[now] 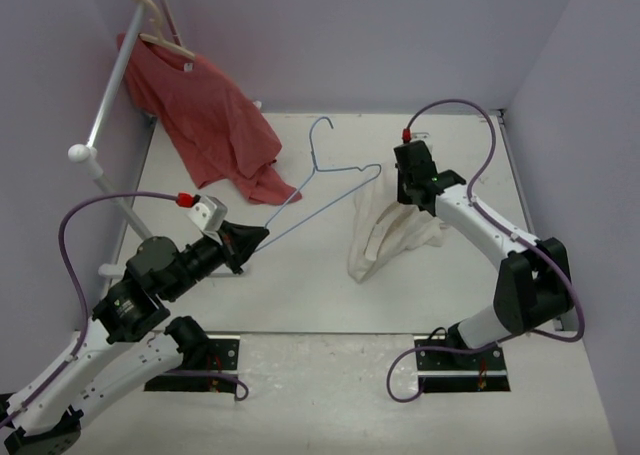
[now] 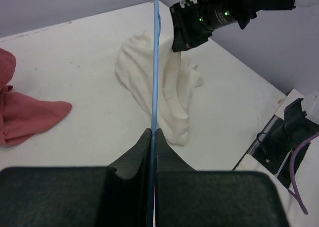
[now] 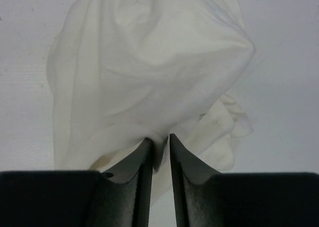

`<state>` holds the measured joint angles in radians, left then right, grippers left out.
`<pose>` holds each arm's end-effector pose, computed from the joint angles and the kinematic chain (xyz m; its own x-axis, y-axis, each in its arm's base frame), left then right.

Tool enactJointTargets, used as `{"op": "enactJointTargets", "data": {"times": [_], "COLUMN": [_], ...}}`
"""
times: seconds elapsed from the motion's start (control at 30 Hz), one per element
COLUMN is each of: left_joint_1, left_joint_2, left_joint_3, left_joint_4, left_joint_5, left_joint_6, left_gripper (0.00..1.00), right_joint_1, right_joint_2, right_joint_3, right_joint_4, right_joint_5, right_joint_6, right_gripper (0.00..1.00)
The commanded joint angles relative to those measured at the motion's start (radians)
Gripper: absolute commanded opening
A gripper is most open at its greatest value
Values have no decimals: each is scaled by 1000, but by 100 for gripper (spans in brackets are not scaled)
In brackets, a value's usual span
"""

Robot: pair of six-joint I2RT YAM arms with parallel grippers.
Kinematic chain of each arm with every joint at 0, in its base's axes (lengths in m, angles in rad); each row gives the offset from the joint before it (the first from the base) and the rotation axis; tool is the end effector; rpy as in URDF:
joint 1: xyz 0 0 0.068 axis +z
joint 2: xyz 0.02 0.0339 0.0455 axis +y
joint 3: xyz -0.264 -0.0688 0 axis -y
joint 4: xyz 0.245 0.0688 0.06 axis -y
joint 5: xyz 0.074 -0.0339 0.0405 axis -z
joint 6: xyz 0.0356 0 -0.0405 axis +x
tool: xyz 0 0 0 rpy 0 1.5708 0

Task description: Place the t-shirt on the hanger

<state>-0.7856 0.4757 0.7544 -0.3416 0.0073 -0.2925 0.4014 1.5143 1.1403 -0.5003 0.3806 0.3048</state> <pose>0.0802 -0.0806 0.3526 -0.2480 -0.1598 -0.9555 0.6693 0.6848 -0.2882 0.3032 0.1143 0.2613 -0.7166 -0.0015 -0.6975 0.0751 0.9940 -0.0793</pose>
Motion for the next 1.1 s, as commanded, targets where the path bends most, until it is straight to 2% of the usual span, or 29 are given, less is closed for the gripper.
{"op": "enactJointTargets", "data": {"times": [0.0,0.13,0.27,0.4,0.63,0.77,1.07], "left_joint_1": [5,5,5,5,5,3,3], "left_joint_2": [-11,-15,-3,-8,41,27,74], "left_joint_3": [0,-1,0,-7,-35,-86,-153], "left_joint_4": [75,79,81,80,79,126,233], "left_joint_5": [53,68,76,86,124,110,43], "left_joint_6": [15,12,0,-29,-122,-181,-225], "left_gripper": [0,0,0,0,0,0,0], "right_joint_1": [-18,-38,-45,-47,-50,-62,-64], "right_joint_2": [28,32,49,52,-63,-128,-125], "right_joint_3": [26,6,38,4,-32,50,172], "right_joint_4": [12,34,11,50,86,13,-109], "right_joint_5": [-23,-40,-64,-82,-146,-166,-193], "right_joint_6": [-3,10,16,22,34,30,24], "right_gripper": [24,12,15,0,0,0,0]}}
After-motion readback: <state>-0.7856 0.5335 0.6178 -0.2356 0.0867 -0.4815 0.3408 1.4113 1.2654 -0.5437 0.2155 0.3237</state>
